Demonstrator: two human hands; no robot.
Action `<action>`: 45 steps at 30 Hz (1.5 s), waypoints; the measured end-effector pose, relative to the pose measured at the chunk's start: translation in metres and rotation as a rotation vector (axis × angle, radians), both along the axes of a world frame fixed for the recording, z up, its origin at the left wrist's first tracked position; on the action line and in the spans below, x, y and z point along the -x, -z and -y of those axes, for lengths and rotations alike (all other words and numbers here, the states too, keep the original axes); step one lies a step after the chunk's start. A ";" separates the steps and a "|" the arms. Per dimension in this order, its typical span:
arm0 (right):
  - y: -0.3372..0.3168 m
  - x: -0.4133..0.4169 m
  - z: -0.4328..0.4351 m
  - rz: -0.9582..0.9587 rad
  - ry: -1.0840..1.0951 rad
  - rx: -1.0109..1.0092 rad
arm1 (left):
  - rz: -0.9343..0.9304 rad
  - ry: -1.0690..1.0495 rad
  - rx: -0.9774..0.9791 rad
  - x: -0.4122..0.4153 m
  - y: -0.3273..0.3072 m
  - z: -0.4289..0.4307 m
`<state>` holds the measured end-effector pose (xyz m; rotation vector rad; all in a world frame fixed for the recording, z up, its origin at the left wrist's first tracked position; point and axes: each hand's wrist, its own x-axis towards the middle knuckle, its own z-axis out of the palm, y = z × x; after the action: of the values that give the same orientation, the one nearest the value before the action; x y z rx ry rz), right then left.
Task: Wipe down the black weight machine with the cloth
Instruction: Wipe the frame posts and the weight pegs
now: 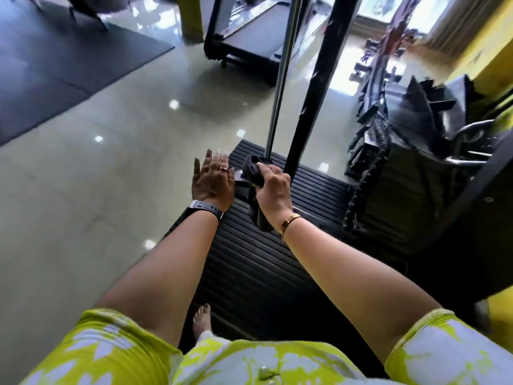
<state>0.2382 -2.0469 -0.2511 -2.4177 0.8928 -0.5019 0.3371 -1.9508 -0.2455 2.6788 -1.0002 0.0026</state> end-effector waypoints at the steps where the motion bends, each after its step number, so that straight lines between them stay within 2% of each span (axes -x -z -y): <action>1: -0.004 -0.017 0.009 0.009 0.035 0.008 | 0.010 0.030 0.004 -0.020 -0.006 0.012; 7: -0.024 -0.101 0.041 0.073 0.213 0.027 | 0.039 0.171 0.048 -0.122 -0.028 0.064; 13: -0.028 -0.153 0.070 0.177 0.335 0.128 | 0.052 0.298 0.086 -0.173 -0.032 0.110; 19: -0.020 -0.213 0.144 0.285 0.496 0.278 | 0.127 0.451 0.099 -0.226 -0.033 0.194; 25: -0.027 -0.260 0.204 0.405 0.557 0.316 | 0.204 0.602 0.179 -0.280 -0.048 0.269; 29: -0.033 -0.286 0.236 0.352 0.637 0.368 | 0.270 0.716 0.162 -0.304 -0.050 0.310; 37: -0.035 -0.308 0.253 0.175 0.750 0.370 | 0.360 0.893 0.375 -0.331 -0.047 0.353; 45: -0.029 -0.323 0.255 0.358 0.850 0.395 | 0.373 1.100 0.655 -0.352 -0.073 0.387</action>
<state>0.5608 -2.3024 -0.2217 -2.0365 1.7579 -1.4769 0.6889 -2.3379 -0.1721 1.3307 -2.0093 0.5085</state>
